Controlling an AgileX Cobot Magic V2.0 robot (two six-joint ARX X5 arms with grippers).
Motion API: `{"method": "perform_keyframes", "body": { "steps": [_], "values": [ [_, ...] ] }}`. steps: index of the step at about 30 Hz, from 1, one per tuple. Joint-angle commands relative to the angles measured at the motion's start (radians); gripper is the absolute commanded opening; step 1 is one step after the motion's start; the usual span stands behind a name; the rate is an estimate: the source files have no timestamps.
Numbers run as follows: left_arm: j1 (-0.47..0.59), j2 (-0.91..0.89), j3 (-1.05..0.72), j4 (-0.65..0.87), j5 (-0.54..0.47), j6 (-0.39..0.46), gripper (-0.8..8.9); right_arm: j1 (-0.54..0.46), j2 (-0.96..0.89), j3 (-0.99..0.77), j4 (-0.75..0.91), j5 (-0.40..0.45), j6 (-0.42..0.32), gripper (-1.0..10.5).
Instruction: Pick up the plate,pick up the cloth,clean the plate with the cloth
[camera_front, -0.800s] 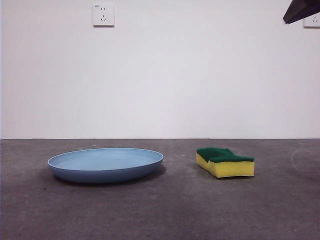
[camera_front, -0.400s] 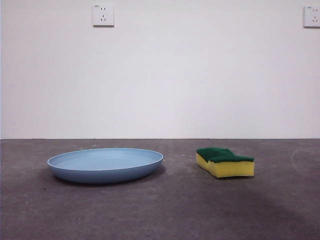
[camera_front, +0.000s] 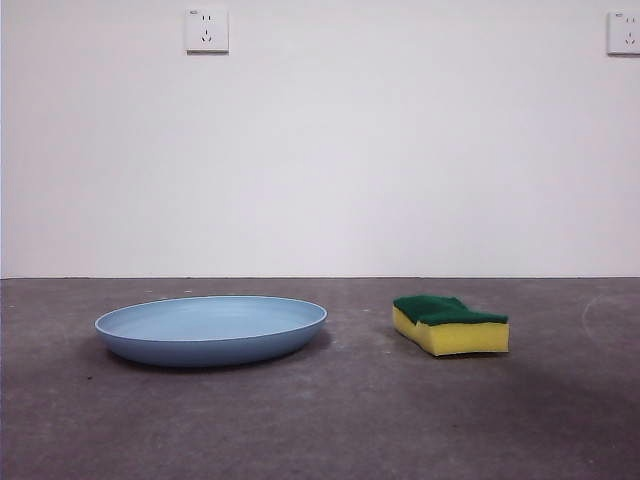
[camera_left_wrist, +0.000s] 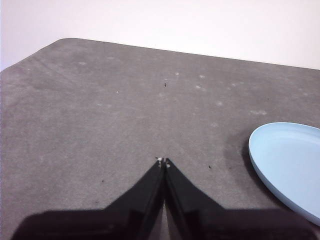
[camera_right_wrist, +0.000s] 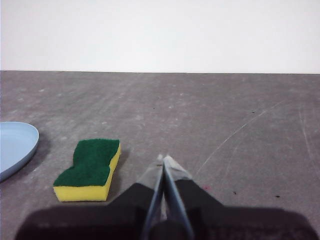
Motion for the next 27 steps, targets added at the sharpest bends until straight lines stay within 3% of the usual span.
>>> {"method": "perform_keyframes", "body": {
  "steps": [1, 5, 9, 27],
  "values": [
    [0.003, -0.003, -0.013, 0.003, -0.002, 0.013, -0.01, 0.000, -0.050, -0.020, -0.036, 0.000, 0.037, 0.0],
    [0.003, -0.003, -0.013, 0.003, -0.002, 0.013, -0.01, 0.000, -0.054, -0.020, -0.114, -0.002, 0.042, 0.0],
    [0.003, -0.003, -0.013, 0.003, -0.002, 0.013, -0.01, 0.000, -0.054, -0.020, -0.130, 0.001, 0.108, 0.0],
    [0.003, -0.003, -0.013, 0.003, -0.002, 0.013, -0.01, 0.000, -0.048, -0.020, -0.129, 0.003, 0.107, 0.0]
  ]
}}
